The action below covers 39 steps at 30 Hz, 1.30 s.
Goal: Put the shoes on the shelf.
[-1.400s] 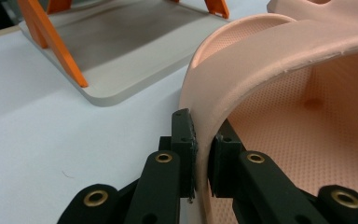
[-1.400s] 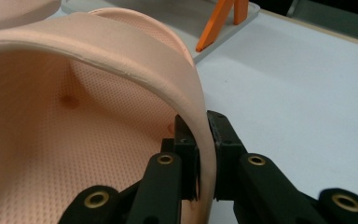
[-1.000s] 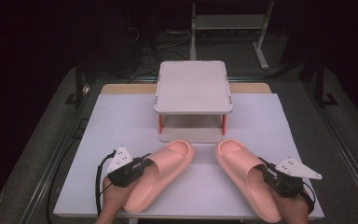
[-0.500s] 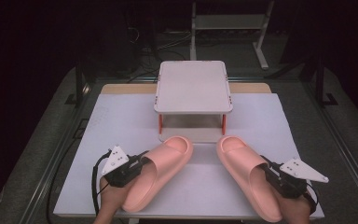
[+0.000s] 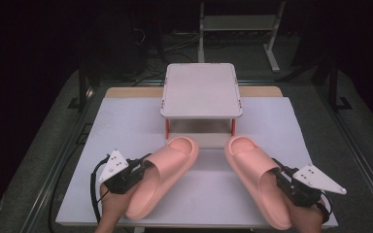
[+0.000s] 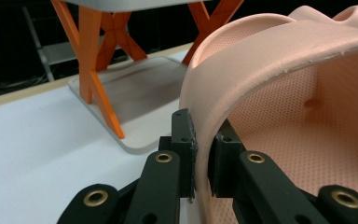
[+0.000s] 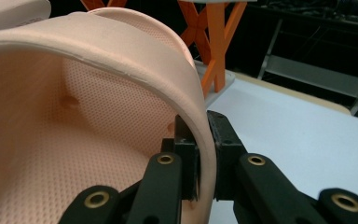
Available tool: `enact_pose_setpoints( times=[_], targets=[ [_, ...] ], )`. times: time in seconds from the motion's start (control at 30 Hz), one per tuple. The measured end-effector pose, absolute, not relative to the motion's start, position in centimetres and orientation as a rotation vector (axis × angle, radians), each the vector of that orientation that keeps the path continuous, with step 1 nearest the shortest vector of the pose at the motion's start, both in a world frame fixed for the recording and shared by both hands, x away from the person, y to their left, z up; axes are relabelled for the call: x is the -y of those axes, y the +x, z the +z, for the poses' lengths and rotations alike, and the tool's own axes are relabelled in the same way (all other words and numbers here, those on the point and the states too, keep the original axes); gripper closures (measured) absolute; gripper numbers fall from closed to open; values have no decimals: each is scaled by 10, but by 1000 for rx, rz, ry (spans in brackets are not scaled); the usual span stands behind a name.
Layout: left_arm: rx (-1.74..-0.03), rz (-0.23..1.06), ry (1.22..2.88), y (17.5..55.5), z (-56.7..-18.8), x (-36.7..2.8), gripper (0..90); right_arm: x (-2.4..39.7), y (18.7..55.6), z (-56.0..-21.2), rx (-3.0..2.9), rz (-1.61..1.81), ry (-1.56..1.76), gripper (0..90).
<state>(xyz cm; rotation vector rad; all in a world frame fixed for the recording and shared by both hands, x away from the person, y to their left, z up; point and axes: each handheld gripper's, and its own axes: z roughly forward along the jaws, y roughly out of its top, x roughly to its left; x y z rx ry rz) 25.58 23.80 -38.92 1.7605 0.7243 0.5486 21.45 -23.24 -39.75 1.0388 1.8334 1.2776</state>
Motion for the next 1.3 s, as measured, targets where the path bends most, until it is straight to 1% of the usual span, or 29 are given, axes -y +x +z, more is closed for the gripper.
enact_pose_setpoints(
  times=[0.23,0.4,0.6,1.3],
  targets=[
    [-722,547,1741,256,-381,-236,824,229,208,-386,-1796,1301,1009,829],
    [-707,549,1740,255,-368,-237,823,232,208,-380,-1767,1334,1011,830],
    [-702,552,1717,259,-356,-240,823,233,214,-372,-1750,1367,1002,831],
    [-656,558,1710,298,-318,-239,823,229,246,-338,-1712,1391,973,831]
  ],
)
